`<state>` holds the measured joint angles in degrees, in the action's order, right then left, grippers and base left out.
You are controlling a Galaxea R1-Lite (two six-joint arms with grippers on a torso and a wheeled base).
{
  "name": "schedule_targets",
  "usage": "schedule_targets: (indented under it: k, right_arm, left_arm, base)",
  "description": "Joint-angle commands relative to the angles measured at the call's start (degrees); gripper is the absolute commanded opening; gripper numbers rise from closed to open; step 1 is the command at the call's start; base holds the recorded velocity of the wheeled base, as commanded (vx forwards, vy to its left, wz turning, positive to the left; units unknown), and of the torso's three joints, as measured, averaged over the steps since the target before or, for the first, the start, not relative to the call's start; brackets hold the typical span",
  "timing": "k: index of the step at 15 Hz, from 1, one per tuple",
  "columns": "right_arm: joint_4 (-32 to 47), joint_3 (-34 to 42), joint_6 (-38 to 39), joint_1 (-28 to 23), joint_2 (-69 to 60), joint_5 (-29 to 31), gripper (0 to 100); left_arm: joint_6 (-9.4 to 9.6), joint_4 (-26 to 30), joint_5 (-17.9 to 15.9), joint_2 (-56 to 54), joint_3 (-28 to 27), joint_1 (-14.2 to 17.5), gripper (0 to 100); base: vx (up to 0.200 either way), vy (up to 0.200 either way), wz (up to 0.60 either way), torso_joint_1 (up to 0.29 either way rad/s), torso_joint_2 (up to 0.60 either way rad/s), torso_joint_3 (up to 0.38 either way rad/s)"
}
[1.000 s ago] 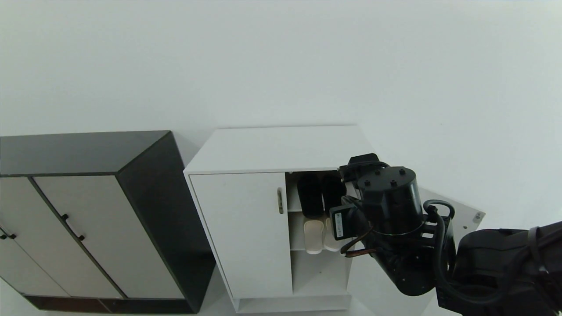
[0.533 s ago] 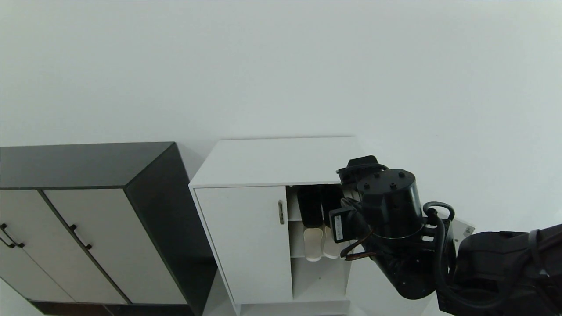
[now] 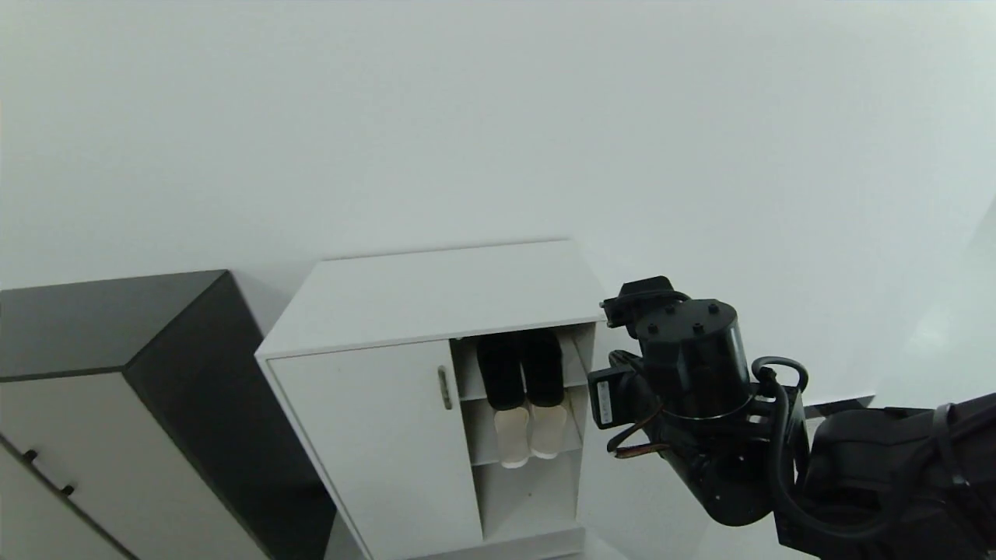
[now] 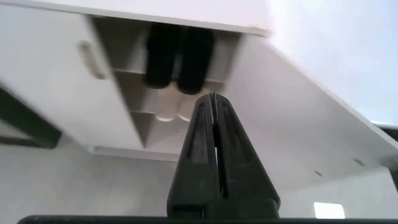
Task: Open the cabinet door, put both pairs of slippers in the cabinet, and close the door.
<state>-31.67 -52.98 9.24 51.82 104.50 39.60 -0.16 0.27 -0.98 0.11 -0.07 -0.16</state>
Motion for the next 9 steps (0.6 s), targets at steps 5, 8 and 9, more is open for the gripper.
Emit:
schedule_targets:
  k: [5,8,9]
  right_arm:
    - [-0.23,-0.98,-1.24,-7.17,0.09,-0.84,0]
    - [-1.20,-3.45,-1.51,-13.33,0.36,-9.45,0]
    - [-0.67,-6.08,-1.51,-16.31,1.76,-11.21,0]
  left_arm:
    - [-0.02,0.00,0.01,0.07,-0.01,-0.02,0]
    - [0.07,0.00,0.01,0.07,-0.01,-0.02,0]
    - [-0.02,0.00,0.01,-0.02,-0.01,-0.02,0]
  base:
    - [0.000,0.000,-0.36,0.002,0.00,0.001]
    - [-0.067,0.000,0.00,0.002,0.00,0.001]
    - [-0.200,0.000,0.00,-0.002,0.01,0.002]
